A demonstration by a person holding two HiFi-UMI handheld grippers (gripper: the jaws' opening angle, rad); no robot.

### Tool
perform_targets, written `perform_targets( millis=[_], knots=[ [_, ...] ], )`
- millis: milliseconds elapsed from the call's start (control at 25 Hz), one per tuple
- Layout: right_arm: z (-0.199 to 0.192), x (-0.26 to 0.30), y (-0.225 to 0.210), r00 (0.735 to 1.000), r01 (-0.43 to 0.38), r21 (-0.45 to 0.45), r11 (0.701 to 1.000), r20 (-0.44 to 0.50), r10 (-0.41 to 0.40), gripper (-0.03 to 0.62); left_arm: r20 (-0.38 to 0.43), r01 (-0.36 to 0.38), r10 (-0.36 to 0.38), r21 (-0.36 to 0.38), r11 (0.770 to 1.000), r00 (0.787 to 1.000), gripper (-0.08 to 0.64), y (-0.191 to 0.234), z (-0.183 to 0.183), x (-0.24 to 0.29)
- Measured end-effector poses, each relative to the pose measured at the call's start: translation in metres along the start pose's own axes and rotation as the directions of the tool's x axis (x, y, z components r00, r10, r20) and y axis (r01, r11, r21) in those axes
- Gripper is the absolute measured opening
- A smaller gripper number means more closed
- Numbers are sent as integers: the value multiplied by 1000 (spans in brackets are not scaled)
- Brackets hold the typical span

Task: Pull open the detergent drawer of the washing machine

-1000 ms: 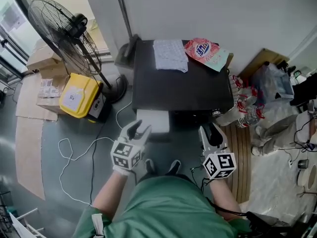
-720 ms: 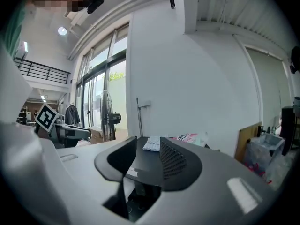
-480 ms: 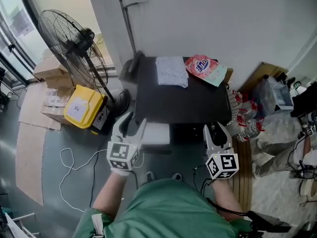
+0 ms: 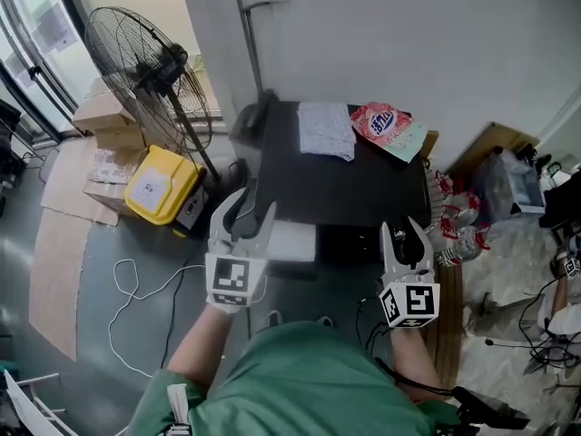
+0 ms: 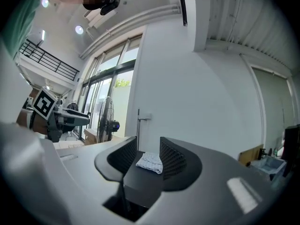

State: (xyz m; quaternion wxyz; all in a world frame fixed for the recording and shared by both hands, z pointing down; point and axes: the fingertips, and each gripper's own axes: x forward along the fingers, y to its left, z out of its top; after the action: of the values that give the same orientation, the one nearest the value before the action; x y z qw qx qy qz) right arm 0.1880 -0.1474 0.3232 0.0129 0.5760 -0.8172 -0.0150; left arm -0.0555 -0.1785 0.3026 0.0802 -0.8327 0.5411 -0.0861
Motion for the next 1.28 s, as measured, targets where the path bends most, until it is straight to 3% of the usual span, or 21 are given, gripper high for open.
perform_targets(
  millis=[1040,1280],
  knots=[
    [-11,-7,2,999,-49,23,999,-10,49,155,-52,-50,51,24,998,997,183,-11,-4,-17],
    [-7,-9,4,998,-56,20,998,-4,56,155,-59,-48,52,69,996,997,181,-15,-4,-18]
  ],
)
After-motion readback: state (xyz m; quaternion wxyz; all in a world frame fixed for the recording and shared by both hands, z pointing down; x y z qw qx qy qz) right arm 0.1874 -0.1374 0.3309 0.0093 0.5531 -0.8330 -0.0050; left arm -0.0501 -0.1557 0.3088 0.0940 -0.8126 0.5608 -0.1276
